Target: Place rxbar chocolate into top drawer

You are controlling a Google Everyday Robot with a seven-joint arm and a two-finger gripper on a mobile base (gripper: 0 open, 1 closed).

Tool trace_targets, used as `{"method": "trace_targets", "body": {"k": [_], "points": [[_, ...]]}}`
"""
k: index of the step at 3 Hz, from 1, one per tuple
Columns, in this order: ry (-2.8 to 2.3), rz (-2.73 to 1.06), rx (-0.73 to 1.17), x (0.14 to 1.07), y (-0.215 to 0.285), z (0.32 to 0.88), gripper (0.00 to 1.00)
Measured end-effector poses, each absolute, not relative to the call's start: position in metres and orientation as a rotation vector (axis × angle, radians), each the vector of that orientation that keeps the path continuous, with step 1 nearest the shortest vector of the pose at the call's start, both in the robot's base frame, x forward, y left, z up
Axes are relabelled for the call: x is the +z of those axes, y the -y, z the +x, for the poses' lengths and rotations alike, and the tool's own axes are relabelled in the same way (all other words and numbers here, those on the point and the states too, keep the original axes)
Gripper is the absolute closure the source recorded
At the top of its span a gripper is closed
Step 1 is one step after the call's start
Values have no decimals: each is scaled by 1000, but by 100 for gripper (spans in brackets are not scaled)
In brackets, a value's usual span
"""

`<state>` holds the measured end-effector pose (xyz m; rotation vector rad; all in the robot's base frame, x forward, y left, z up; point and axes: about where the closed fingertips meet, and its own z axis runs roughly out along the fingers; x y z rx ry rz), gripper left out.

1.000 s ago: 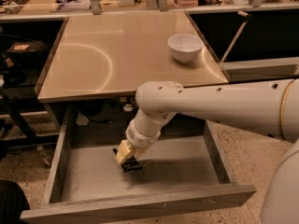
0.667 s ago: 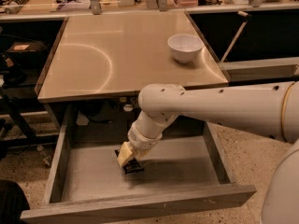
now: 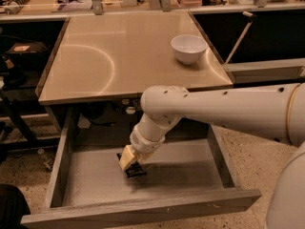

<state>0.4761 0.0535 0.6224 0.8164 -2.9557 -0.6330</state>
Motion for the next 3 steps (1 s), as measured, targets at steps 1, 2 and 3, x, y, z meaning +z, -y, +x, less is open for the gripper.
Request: {"method": "trace_targets", "body": {"k": [1, 2, 3], "points": [[2956, 816, -633, 622, -53, 476, 35], [2956, 816, -633, 622, -53, 476, 12], [2956, 817, -633, 622, -54, 476, 0]]}}
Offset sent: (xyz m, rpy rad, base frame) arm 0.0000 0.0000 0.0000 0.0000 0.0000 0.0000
